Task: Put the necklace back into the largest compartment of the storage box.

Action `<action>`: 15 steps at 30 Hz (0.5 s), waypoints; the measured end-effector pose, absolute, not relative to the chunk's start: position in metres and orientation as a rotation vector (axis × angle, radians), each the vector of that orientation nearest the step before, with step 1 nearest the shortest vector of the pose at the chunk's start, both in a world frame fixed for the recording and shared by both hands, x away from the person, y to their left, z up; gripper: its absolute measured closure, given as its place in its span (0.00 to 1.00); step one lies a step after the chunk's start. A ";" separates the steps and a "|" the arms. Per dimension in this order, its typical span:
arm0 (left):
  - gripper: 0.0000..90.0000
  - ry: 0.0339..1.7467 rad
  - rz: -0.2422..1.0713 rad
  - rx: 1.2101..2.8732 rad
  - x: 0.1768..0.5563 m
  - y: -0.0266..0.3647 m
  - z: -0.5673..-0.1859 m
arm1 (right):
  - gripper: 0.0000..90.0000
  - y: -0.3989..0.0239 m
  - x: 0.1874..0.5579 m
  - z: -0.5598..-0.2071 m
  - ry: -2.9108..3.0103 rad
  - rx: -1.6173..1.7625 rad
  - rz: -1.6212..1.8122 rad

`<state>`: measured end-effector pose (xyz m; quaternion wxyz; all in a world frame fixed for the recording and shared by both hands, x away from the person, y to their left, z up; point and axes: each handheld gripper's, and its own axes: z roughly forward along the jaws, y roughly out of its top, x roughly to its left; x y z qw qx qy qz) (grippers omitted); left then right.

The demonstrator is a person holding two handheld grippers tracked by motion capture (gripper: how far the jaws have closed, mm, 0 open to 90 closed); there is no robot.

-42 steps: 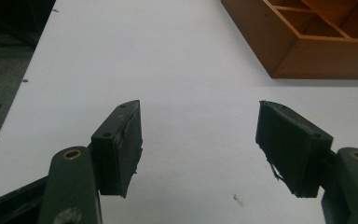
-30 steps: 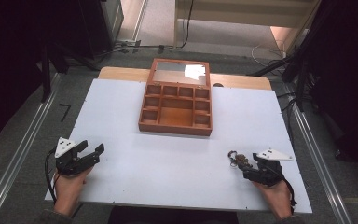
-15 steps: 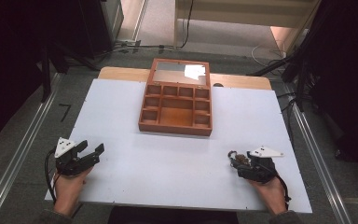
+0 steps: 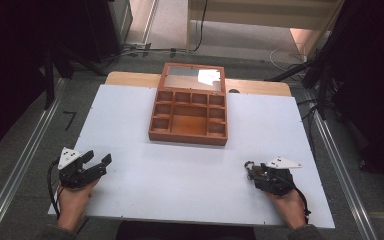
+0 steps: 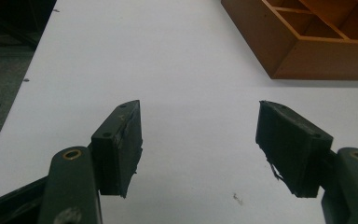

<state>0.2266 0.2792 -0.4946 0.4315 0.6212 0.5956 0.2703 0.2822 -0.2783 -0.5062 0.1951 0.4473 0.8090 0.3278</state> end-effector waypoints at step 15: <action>0.35 1.481 0.670 1.550 0.226 0.280 -0.494 | 0.80 -0.288 0.281 -0.501 2.192 1.283 0.909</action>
